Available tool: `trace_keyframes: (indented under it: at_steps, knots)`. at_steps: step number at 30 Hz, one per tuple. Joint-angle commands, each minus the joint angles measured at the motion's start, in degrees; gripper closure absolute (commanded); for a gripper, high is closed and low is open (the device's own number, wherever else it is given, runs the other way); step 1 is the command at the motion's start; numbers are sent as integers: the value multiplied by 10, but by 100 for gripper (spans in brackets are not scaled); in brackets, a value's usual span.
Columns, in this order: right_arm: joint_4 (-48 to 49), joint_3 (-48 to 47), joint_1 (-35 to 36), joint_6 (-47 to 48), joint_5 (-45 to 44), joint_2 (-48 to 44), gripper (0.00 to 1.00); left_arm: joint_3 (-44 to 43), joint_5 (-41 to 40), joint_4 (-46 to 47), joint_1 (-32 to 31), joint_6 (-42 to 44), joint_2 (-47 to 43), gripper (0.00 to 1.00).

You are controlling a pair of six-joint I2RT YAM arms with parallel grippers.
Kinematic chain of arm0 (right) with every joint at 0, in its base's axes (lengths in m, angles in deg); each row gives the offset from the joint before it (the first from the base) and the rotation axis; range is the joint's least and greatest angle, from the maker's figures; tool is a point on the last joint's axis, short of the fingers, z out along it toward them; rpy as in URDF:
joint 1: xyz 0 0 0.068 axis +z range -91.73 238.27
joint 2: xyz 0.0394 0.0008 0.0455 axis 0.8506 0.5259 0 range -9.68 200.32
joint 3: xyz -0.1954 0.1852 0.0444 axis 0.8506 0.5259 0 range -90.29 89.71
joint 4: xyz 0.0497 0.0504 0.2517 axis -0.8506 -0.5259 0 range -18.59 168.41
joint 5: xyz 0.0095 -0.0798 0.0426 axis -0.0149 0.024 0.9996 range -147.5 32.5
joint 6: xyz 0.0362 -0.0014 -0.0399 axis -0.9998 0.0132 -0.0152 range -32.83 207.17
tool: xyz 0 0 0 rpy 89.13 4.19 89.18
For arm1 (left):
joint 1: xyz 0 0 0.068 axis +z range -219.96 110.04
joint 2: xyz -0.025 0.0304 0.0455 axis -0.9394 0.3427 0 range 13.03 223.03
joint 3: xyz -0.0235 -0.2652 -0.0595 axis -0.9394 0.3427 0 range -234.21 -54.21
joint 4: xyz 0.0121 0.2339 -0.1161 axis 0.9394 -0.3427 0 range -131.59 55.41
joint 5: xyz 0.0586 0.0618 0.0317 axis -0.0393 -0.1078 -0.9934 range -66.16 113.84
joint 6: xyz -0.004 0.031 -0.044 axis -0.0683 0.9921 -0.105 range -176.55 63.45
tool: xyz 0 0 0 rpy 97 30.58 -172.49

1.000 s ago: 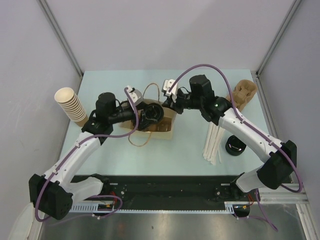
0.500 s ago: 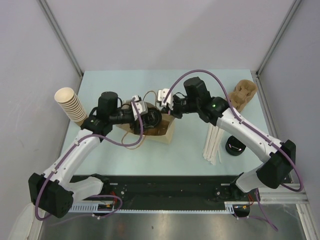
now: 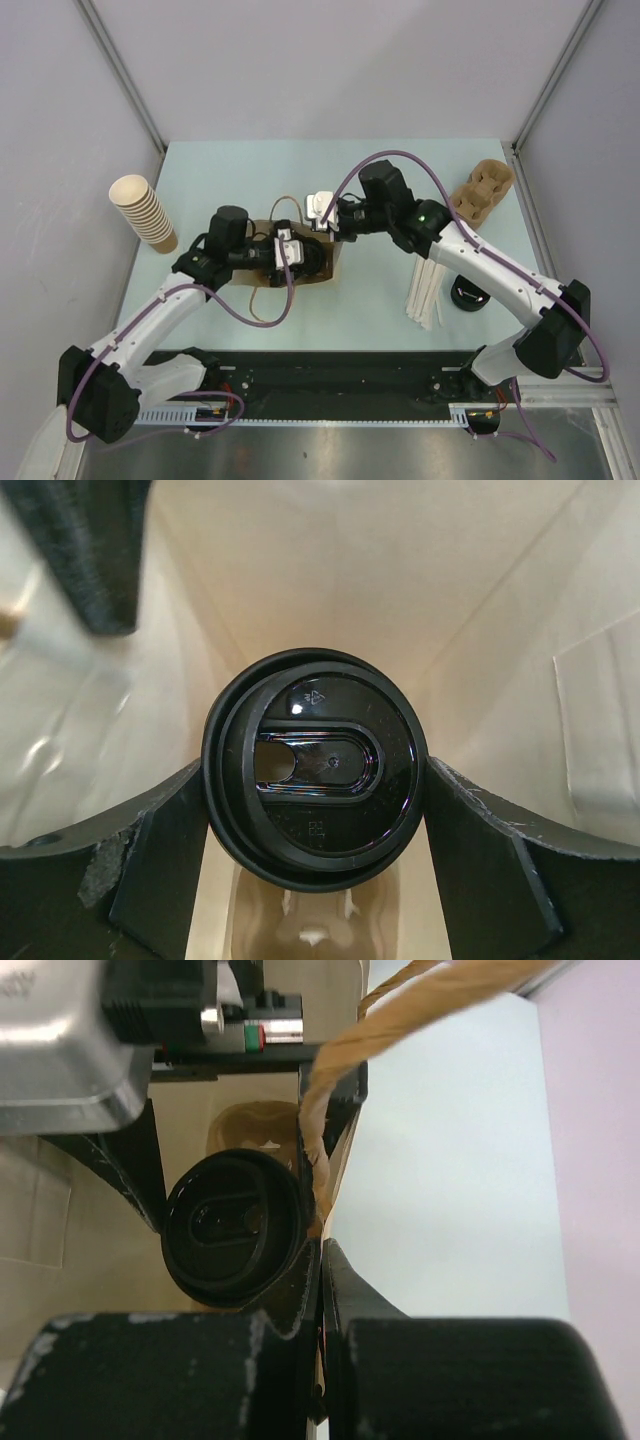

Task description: Pack the takeout coffee

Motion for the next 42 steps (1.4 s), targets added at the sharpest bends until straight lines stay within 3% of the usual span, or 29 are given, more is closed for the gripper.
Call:
trace_keyframes:
  at_steps: [1,6,9,13,15,20,21,24,35,42]
  knots:
    - [57,3,11,27,7,-31,100,18,-8,52,-10,41,-12,100]
    - [18,3,6,47,11,-32,100,52,-10,64,-12,49,-22,100]
    - [-13,4,6,66,7,-33,91,79,-15,76,-15,51,-37,100]
    - [-27,4,9,63,-3,-33,56,102,-20,89,-22,47,-53,100]
    - [-36,4,11,66,-13,-33,54,108,-24,92,-24,40,-54,100]
    - [-76,4,25,95,-35,-26,65,115,-34,106,-27,23,-55,100]
    - [-72,3,29,94,-39,-24,77,118,-38,116,-28,20,-57,100]
    - [-46,3,38,72,-41,-26,100,128,-43,139,-30,11,-63,100]
    - [-35,9,52,43,-38,-30,100,185,-88,293,-48,-17,-36,100]
    - [-23,12,54,28,-34,-31,100,186,-87,334,-54,-36,3,100]
